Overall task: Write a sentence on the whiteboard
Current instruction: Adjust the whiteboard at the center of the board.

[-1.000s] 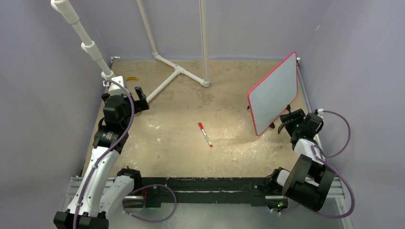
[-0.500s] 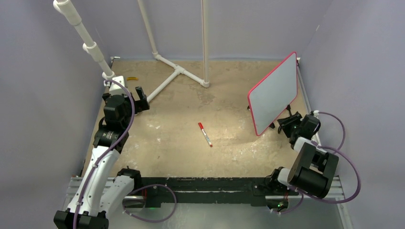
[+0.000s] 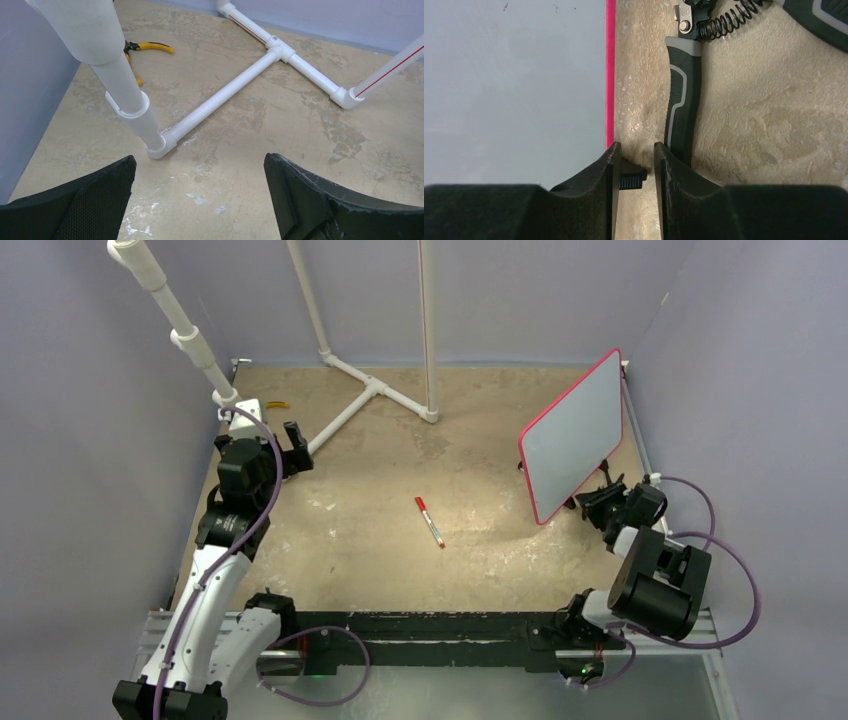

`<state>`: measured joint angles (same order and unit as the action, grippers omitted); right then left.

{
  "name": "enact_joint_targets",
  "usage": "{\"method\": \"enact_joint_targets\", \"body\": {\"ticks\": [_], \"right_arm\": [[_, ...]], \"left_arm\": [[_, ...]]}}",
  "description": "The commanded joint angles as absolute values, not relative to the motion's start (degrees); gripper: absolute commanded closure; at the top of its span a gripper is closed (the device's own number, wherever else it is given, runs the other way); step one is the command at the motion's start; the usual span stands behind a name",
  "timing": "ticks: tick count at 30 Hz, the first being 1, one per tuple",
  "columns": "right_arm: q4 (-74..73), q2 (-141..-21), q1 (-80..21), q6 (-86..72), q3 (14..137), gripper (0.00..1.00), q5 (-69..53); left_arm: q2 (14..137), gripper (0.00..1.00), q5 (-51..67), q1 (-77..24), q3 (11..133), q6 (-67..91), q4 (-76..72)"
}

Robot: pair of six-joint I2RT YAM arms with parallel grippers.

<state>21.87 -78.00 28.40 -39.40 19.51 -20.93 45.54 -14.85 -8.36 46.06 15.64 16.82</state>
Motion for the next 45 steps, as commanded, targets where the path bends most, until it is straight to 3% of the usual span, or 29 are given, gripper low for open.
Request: {"method": "enact_joint_targets", "body": {"ticks": [1,23,36,45], "right_arm": [[23.8,-78.5,28.5,-38.5,18.7,0.67,-23.2],[22.0,-78.7,26.3,-37.9,17.2,0.71,-27.2],[21.8,-76.9,11.4,-42.3,19.0,0.71,-19.1],[18.3,-70.0,9.4,-42.6,17.3,0.69,-14.2]], "left_arm": [[45.6,0.01,-14.4,-8.3,46.5,15.9,14.7],[45.8,0.01,-14.5,-8.3,46.4,16.0,14.7],[46.0,0.01,-14.5,-8.3,46.4,16.1,14.8],[46.1,0.01,-14.4,-8.3,46.5,16.2,14.9]]}}
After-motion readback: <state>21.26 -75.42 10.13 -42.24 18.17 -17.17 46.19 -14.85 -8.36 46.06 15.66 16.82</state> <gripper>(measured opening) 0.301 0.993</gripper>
